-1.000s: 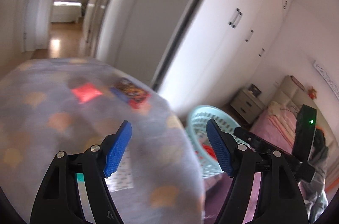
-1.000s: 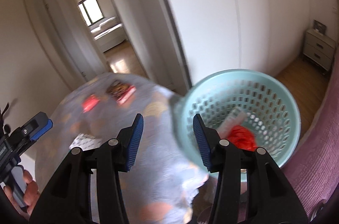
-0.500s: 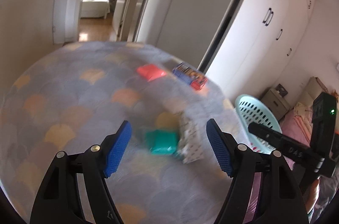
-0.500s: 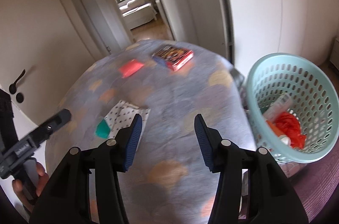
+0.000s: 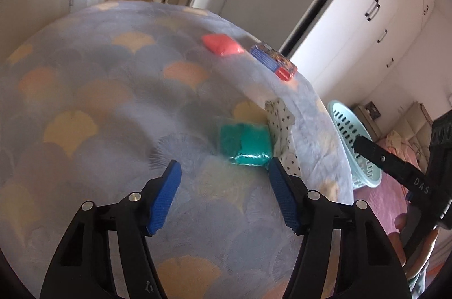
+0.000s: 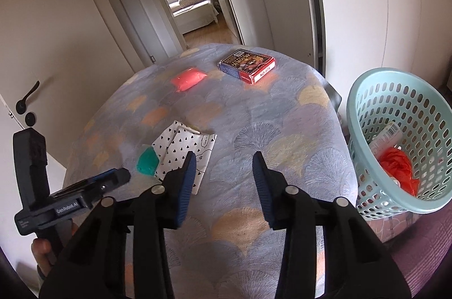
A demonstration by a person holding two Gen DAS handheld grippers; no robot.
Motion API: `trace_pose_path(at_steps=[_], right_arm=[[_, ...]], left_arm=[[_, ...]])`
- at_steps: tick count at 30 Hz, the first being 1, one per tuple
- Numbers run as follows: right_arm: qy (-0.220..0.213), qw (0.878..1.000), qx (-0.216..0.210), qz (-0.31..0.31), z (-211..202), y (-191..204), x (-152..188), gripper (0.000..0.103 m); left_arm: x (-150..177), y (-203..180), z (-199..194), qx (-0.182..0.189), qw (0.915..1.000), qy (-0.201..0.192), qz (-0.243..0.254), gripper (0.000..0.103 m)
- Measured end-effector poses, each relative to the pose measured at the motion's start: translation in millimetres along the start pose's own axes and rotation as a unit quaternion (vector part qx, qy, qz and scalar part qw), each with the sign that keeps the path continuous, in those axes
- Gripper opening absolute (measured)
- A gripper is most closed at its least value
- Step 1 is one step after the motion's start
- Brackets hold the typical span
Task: Collect trash
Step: 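Move both tools back over the table toward the packets, then grasp the teal packet with left tool while right tool grasps white napkin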
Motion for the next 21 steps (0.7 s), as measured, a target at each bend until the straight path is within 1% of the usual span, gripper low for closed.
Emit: trace_pose_path(at_steps=[2,3,4,6,8,9,10,11,14,15,16,17,18,21], right_arm=[[0.003,1.0,0.0,-0.001,1,1,1,0.038],[0.004,1.0,-0.001,0.0,1,1,1,0.038],[0.005,1.0,-0.003,0.0,1,2,1,0.038],[0.007,1.0,-0.001,-0.002,1,1,2,0.038],[0.009,1.0,0.002,-0.002,3,0,2,0.038],[0.011,1.0,0.001,0.0,5,-1,2,0.038],[0.013,1.0,-0.001,0.001,6,-1,3,0.038],[0.016,1.0,-0.003,0.001,7,-1,3,0.038],[0.021,1.0,-0.002,-0.003,11,1,4,0.038],[0.022,1.0,-0.003,-0.003,12,1,4,0.038],[0.023,1.0,-0.004,-0.004,13,2,4,0.038],[0.023,1.0,-0.004,-0.004,14,2,3,0.038],[0.023,1.0,-0.005,-0.005,15,3,3,0.038],[0.027,1.0,-0.005,-0.007,20,6,3,0.038]], left_arm=[[-2,-2,8,0.001,1.0,0.006,-0.001,0.06],[-4,-2,11,-0.001,1.0,0.008,0.001,0.057],[-5,-1,15,-0.006,0.9999,0.012,0.003,0.056],[-8,-4,23,-0.002,0.9998,0.019,0.007,0.056],[-9,-6,29,-0.007,0.9997,0.022,0.011,0.056],[-10,-8,32,-0.01,0.9995,0.025,0.016,0.057],[-10,-10,36,-0.01,0.9993,0.029,0.021,0.061],[-11,-12,39,-0.013,0.9992,0.03,0.024,0.063],[-12,-17,48,-0.026,0.9982,0.037,0.039,0.064],[-12,-18,50,-0.033,0.9975,0.04,0.047,0.063],[-11,-19,52,-0.044,0.9966,0.042,0.055,0.056],[-10,-19,52,-0.051,0.9958,0.044,0.062,0.052],[-9,-20,52,-0.055,0.9951,0.044,0.069,0.05],[-7,-19,45,-0.039,0.997,0.033,0.057,0.045]])
Point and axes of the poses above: each gripper's, at about its wrist camera, not at the fingertips, and z roughly the way its jaws point, y to its left, x to its underside, the point moved 9 cm from there along z, roughly the way its jaws point, and after that the axes turned 14 degrees about x, right-handed, at the moved point
